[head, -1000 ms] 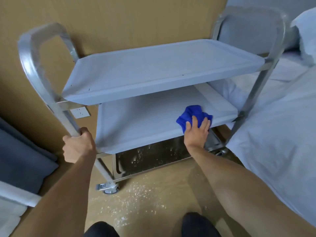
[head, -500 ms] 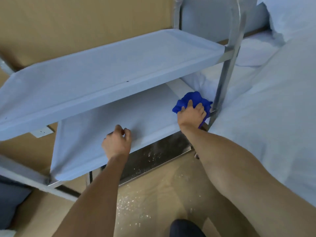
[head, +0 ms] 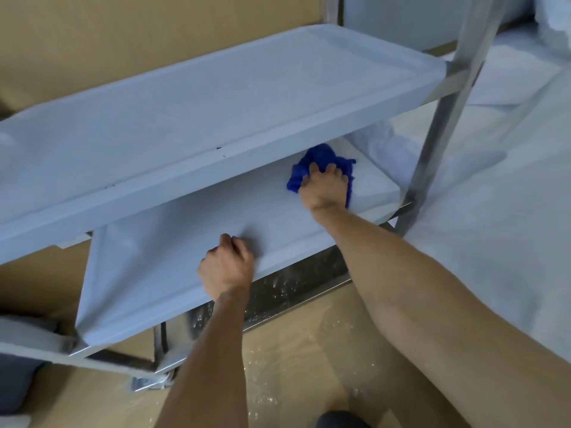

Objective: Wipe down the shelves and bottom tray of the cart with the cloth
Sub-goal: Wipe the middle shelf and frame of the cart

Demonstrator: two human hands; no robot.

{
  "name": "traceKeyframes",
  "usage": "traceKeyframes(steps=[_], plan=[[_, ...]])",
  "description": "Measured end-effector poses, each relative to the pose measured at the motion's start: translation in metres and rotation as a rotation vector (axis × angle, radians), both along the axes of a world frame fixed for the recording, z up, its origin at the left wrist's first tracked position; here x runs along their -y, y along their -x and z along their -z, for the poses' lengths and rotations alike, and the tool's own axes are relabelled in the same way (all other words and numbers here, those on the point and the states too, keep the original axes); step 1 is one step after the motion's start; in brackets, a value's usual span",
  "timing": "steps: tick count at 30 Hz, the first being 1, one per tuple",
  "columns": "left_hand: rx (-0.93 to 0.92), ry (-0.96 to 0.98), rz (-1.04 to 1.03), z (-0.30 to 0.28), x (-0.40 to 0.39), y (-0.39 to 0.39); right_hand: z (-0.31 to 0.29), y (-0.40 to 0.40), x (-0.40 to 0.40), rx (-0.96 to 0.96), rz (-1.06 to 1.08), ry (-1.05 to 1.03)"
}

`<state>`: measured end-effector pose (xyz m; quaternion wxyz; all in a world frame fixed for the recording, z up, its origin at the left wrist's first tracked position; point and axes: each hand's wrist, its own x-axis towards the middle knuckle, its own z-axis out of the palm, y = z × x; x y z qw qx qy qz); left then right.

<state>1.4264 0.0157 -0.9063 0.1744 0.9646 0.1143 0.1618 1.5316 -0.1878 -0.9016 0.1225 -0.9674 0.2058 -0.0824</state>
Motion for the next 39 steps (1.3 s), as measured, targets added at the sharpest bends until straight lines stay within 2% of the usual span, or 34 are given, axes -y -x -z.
traceKeyframes(steps=[3,5,8,10,12,14,17,22,25,29,33,39], plan=[[0.013,0.025,0.01,-0.002,-0.002,0.003,-0.002,0.038,-0.068,0.127,-0.312,-0.098],[0.002,0.081,0.01,-0.003,-0.008,0.003,-0.003,0.058,-0.085,0.097,-0.437,-0.094],[-0.053,0.078,0.11,-0.009,-0.018,0.001,0.0,0.071,-0.07,0.047,-0.33,-0.08],[-0.137,-0.039,0.206,-0.013,-0.025,-0.001,0.003,0.07,-0.05,0.074,-0.131,-0.094],[-0.178,-0.149,0.215,-0.014,-0.026,-0.005,0.006,0.061,-0.019,0.08,0.052,-0.125],[-0.169,-0.219,0.204,-0.012,-0.025,-0.005,0.007,0.047,0.016,0.052,0.178,-0.115],[-0.106,-0.219,0.19,-0.006,-0.024,-0.005,0.008,0.016,0.047,0.046,0.278,-0.147],[-0.014,-0.158,0.174,0.0,-0.029,-0.015,0.013,-0.026,0.009,0.051,0.2,-0.108],[-0.013,-0.153,0.183,0.0,-0.033,-0.011,0.008,-0.025,-0.067,0.069,-0.039,-0.144],[0.004,-0.045,0.15,-0.002,-0.034,-0.008,0.002,0.026,-0.15,0.071,-0.322,-0.195],[-0.034,0.023,0.108,-0.018,-0.044,0.008,0.002,0.076,-0.132,0.014,-0.336,-0.127],[-0.101,-0.096,0.021,-0.034,-0.108,0.047,0.01,0.105,-0.093,0.067,-0.176,-0.075]])
